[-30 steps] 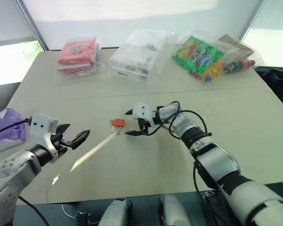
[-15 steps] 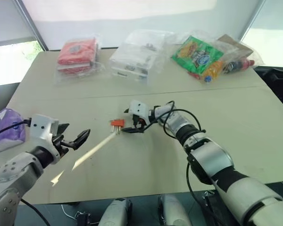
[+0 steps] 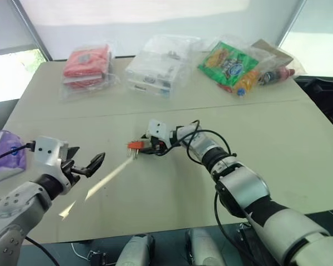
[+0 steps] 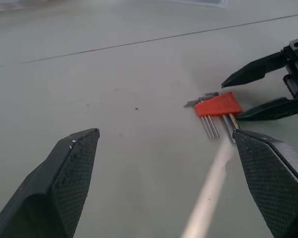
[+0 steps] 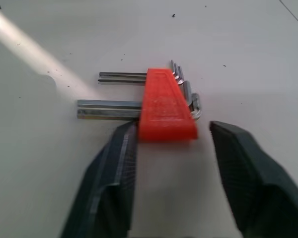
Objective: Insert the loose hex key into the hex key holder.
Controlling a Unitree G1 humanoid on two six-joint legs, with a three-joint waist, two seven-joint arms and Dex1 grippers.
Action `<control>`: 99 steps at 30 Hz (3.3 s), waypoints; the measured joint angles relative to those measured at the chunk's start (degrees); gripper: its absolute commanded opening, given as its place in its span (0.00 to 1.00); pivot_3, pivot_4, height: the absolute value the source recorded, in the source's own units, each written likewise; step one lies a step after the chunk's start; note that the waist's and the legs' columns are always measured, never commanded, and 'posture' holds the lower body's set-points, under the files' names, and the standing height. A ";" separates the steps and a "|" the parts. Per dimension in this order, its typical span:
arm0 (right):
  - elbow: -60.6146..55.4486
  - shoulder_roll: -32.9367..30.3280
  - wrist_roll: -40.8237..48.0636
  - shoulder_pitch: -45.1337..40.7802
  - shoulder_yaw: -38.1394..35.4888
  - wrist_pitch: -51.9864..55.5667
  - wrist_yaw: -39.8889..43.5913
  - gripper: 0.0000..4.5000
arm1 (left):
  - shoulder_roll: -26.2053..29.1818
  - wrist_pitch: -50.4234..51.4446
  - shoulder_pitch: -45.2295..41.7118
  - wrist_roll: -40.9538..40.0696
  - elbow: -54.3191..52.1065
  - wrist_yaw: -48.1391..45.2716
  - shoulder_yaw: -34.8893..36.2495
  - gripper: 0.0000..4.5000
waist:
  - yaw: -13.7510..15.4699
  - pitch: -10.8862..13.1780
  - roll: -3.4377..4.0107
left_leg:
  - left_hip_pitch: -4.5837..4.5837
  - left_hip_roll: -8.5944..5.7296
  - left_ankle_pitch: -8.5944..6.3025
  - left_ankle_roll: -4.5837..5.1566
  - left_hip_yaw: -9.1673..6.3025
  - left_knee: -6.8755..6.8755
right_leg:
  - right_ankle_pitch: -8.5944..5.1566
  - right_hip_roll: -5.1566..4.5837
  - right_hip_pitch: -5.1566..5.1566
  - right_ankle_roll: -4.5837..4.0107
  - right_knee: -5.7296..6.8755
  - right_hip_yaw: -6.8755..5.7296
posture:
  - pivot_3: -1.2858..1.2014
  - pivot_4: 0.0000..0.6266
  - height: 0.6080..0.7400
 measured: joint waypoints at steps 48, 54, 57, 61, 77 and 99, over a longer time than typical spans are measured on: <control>-42.21 -28.50 -13.92 7.82 1.31 -47.13 -32.09 0.22 | 0.59 -3.51 -45.10 -5.26 29.51 -32.79 -19.30 1.00 | -0.66 0.02 -0.01 | -0.06 -0.02 0.01 -0.04 0.08 0.02 | 0.00 0.01 -0.13 0.01 0.05 0.00 | 0.52 0.24 1.00; -42.39 -28.51 -13.82 8.13 1.33 -46.76 -31.39 0.22 | -0.28 -3.72 -45.74 -5.05 30.07 -32.57 -19.28 1.00 | -0.63 0.01 -0.01 | -0.06 -0.02 0.01 -0.04 0.08 0.02 | 0.00 0.01 -0.13 0.01 0.05 0.00 | 0.52 0.24 1.00; -42.69 -28.51 -13.81 8.91 1.34 -46.71 -31.13 0.22 | -0.93 -4.33 -45.75 -4.70 30.21 -32.30 -19.28 1.00 | -0.55 0.01 -0.01 | -0.06 -0.02 0.01 -0.04 0.08 0.03 | 0.00 0.01 -0.13 0.01 0.05 0.00 | 0.52 0.24 1.00; -42.75 -28.51 -13.79 9.05 1.35 -46.66 -30.83 0.22 | -2.00 -4.74 -45.75 -4.15 30.30 -31.62 -19.28 0.69 | -0.50 0.01 -0.01 | -0.06 -0.02 0.01 -0.04 0.08 0.04 | 0.00 0.01 -0.13 0.01 0.05 0.00 | 0.52 0.24 1.00; -42.69 -28.58 -13.69 9.04 1.37 -44.53 -30.00 0.22 | -3.43 -4.77 -45.74 -3.98 29.73 -33.08 -20.03 0.01 | -0.01 0.02 -0.02 | -0.06 -0.02 0.01 -0.04 0.10 0.08 | 0.00 0.01 -0.12 0.01 0.05 0.01 | 0.52 0.24 1.00; -56.63 -29.98 15.27 18.12 0.24 11.84 -5.75 0.99 | -3.79 -8.85 -43.05 1.23 26.33 -26.83 -19.68 0.00 | 0.51 0.01 -0.02 | -0.13 -0.02 0.01 -0.04 0.01 0.19 | 0.01 -0.05 -0.03 0.01 0.02 -0.02 | 0.52 0.24 1.00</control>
